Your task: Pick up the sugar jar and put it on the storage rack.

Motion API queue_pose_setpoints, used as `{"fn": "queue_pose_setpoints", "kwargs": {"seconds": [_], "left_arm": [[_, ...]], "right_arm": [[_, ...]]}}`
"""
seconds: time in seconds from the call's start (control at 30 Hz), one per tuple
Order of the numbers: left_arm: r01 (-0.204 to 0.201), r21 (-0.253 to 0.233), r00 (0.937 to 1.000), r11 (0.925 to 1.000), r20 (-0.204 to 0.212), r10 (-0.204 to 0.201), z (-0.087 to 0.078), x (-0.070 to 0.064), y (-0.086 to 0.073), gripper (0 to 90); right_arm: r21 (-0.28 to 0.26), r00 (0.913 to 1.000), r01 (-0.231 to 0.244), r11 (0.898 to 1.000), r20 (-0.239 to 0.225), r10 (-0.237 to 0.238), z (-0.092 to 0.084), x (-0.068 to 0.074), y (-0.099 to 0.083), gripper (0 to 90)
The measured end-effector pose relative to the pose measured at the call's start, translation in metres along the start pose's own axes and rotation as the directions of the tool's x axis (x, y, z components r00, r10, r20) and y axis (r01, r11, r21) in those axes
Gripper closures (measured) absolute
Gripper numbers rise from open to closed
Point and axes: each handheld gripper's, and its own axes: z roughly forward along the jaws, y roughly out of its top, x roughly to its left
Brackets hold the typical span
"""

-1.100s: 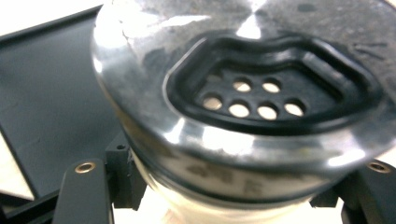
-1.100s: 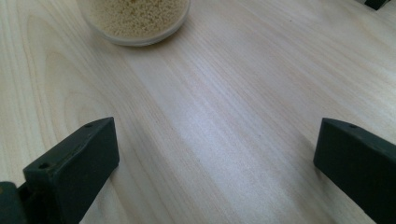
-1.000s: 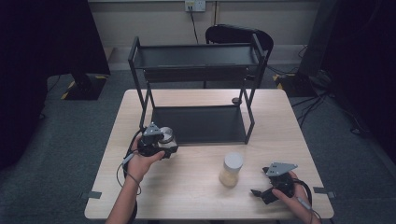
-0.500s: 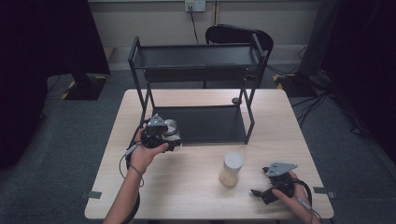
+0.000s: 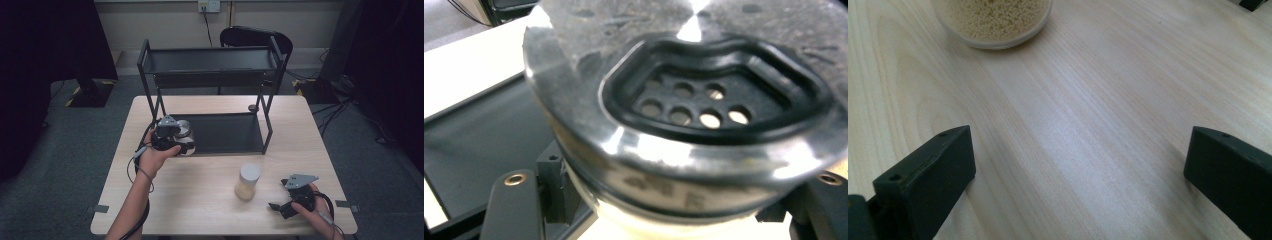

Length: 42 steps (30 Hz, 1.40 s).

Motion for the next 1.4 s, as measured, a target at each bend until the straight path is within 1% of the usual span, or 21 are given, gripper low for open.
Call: {"fn": "queue_pose_setpoints", "kwargs": {"seconds": [0.03,0.07,0.17,0.3,0.4,0.57,0.63,0.73,0.83,0.93,1.03,1.1,1.2,1.4], "left_arm": [[0.000,0.000,1.0000,1.0000,0.000,0.000,0.000,0.000,0.000,30.4],[-0.006,0.001,1.0000,1.0000,-0.002,0.006,0.000,-0.001,0.004,30.4],[0.005,-0.007,0.9999,1.0000,0.014,-0.005,0.000,0.002,0.008,30.4],[0.006,-0.011,0.9998,0.9999,0.019,-0.006,-0.001,0.002,0.015,30.4],[-0.001,-0.003,1.0000,1.0000,0.008,0.001,-0.001,0.001,0.021,30.4],[0.001,-0.002,1.0000,1.0000,0.007,-0.001,-0.001,0.003,0.028,30.4],[-0.004,0.002,1.0000,1.0000,0.005,0.004,-0.002,0.003,0.030,30.4],[0.009,-0.011,0.9999,0.9999,0.012,-0.009,-0.004,0.005,0.032,30.4],[-0.004,-0.007,1.0000,1.0000,0.001,0.004,-0.007,0.005,0.039,30.4],[-0.005,-0.011,1.0000,0.9999,0.001,0.005,-0.011,0.007,0.045,30.4],[-0.016,-0.010,0.9999,0.9998,-0.005,0.016,-0.015,0.008,0.052,30.4],[-0.011,-0.014,0.9999,0.9998,-0.004,0.011,-0.017,0.008,0.055,30.4],[-0.021,-0.008,0.9997,0.9998,-0.015,0.021,-0.019,0.007,0.061,30.4],[-0.024,-0.010,0.9996,0.9997,-0.014,0.024,-0.021,0.007,0.073,30.4]], "right_arm": [[0.000,1.0000,0.000,1.000,0.000,0.000,0.000,0.000,0.000,0.0],[0.000,1.0000,0.001,1.000,-0.001,-0.001,0.000,0.000,0.000,0.0],[0.000,1.0000,0.001,1.000,-0.001,-0.001,0.000,0.000,0.000,0.0],[0.000,1.0000,0.001,1.000,-0.001,-0.001,0.000,0.000,0.000,0.0],[0.000,1.0000,0.001,1.000,-0.001,-0.001,0.000,0.000,0.000,0.0],[0.000,1.0000,0.001,1.000,-0.001,-0.001,0.000,0.000,0.000,0.0],[0.000,1.0000,0.001,1.000,-0.001,-0.001,0.000,0.000,0.000,0.0],[0.000,1.0000,0.001,1.000,-0.001,-0.001,0.000,0.000,0.000,0.0],[0.000,1.0000,0.001,1.000,-0.001,-0.001,0.000,0.000,0.000,0.0],[0.000,1.0000,0.001,1.000,-0.001,-0.001,0.000,0.000,0.000,0.0],[0.000,1.0000,0.001,1.000,-0.001,-0.001,0.000,0.000,0.000,0.0],[0.000,1.0000,0.001,1.000,-0.001,-0.001,0.000,0.000,0.000,0.0],[0.000,1.0000,0.001,1.000,-0.001,-0.001,0.000,0.000,0.000,0.0],[0.000,1.0000,0.001,1.000,-0.001,-0.001,0.000,0.000,0.000,0.0]]}}
